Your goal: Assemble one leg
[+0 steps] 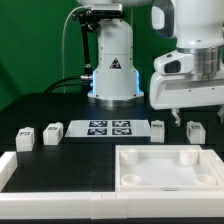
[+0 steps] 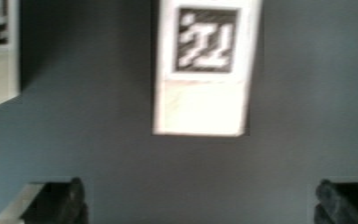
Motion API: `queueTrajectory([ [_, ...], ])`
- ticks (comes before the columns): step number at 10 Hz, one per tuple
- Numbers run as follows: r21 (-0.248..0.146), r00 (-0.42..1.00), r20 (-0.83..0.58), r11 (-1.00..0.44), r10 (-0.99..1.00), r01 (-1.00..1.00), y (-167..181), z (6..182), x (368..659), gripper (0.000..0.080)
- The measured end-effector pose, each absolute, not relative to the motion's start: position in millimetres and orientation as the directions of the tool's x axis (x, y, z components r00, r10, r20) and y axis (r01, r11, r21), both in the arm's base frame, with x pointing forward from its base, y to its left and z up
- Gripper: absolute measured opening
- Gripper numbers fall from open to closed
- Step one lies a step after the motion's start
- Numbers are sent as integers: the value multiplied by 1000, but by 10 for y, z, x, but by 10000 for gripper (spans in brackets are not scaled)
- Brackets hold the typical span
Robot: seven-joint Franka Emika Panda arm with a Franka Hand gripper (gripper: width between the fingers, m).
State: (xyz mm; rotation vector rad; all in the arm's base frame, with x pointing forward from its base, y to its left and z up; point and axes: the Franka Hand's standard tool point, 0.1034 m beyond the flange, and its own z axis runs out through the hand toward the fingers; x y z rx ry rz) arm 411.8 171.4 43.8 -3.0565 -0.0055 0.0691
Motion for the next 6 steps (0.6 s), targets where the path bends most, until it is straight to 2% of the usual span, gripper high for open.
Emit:
queueTrajectory([
  [3, -78, 997, -78, -997, 25, 19, 1713, 421, 4091, 649],
  [4, -60, 983, -175, -998, 47, 37, 1671, 418, 4028, 649],
  [6, -53, 942, -332, -998, 46, 30, 1550, 377, 4088, 649],
])
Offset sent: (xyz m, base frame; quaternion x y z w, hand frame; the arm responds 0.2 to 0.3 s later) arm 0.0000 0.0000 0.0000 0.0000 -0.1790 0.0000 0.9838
